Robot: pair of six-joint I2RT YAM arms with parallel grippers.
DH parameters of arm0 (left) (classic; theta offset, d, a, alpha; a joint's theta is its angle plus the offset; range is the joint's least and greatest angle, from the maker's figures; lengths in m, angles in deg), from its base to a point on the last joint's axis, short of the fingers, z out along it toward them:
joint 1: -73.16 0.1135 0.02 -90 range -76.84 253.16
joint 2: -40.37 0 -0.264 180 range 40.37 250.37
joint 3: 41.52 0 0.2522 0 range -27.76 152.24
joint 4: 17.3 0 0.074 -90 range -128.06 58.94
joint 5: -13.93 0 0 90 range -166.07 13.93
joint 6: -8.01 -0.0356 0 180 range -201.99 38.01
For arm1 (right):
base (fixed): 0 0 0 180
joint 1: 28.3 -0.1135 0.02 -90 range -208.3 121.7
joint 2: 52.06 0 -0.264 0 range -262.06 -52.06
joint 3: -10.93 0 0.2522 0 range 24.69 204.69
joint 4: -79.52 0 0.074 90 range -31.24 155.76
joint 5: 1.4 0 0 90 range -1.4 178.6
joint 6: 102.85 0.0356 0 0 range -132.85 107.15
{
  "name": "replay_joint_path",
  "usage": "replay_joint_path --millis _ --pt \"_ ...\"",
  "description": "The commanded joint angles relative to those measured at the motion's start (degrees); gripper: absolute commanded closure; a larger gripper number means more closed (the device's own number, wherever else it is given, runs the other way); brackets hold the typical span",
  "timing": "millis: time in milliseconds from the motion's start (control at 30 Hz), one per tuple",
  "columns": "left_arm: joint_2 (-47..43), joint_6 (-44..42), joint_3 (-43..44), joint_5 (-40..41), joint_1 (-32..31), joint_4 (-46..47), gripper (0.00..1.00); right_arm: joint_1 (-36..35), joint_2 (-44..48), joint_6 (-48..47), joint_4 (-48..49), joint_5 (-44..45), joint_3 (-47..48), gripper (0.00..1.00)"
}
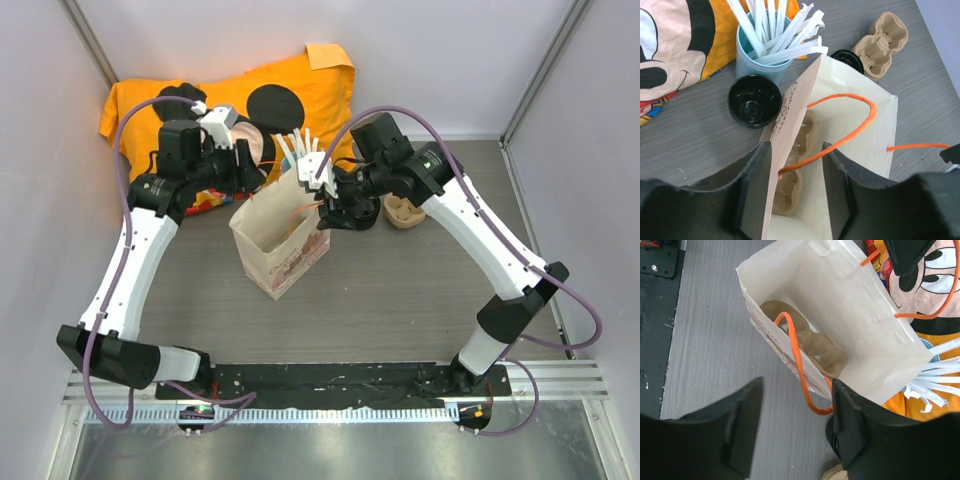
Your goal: Pack the takeout coffee
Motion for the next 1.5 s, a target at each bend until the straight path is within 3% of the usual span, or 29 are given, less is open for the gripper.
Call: replay_joint_path --millis 0,133,233,467,600,933,1067,1133,1233,1333,1467 --pt "0.8 -1.1 2.7 -2.2 0.2 4.0 0.56 -0.1 0.6 1.1 2.9 -2.5 2.5 0.43" --pt "1.5 -1.4 3.1 -2.5 0.1 4.4 0.64 -0.1 0.5 1.9 3.2 -2.6 3.3 0.51" --pt "1.7 -1.4 3.0 -2.9 0.1 4.9 0.73 -0.1 0.2 2.9 3.6 -2.7 4.1 0.73" --pt "2.3 -1.0 4.9 -3.3 -0.2 5.1 0.95 -0.1 -0.3 6.4 5.5 -2.7 5.9 0.98" --pt "2.8 -0.8 7.1 -3.1 -0.2 5.2 1.00 -0.1 -0.5 8.4 6.6 -2.0 8.3 0.99" --pt "4.0 1.4 16.2 -3.1 -0.5 5.3 1.00 -0.1 -1.4 13.0 8.0 -0.9 17.5 0.99" --pt "2.5 2.0 15.2 -3.2 -0.5 5.0 1.00 -0.1 -1.8 13.6 7.8 -1.2 19.4 0.99" --pt "1.3 1.6 11.7 -3.3 -0.5 4.7 1.00 -0.1 -1.1 13.2 7.6 -1.6 17.2 0.99" --pt "-0.6 1.0 3.9 -3.4 -0.5 5.0 1.00 0.0 0.9 12.6 9.4 -1.7 6.4 0.99" --pt "-2.0 0.7 -4.2 -3.8 -0.9 5.8 1.00 -0.1 4.7 12.7 13.2 -2.8 -11.7 0.99" --pt "-2.8 -0.1 -8.6 -4.3 -1.2 6.1 1.00 -0.1 8.0 13.4 16.4 -1.8 -18.1 0.99"
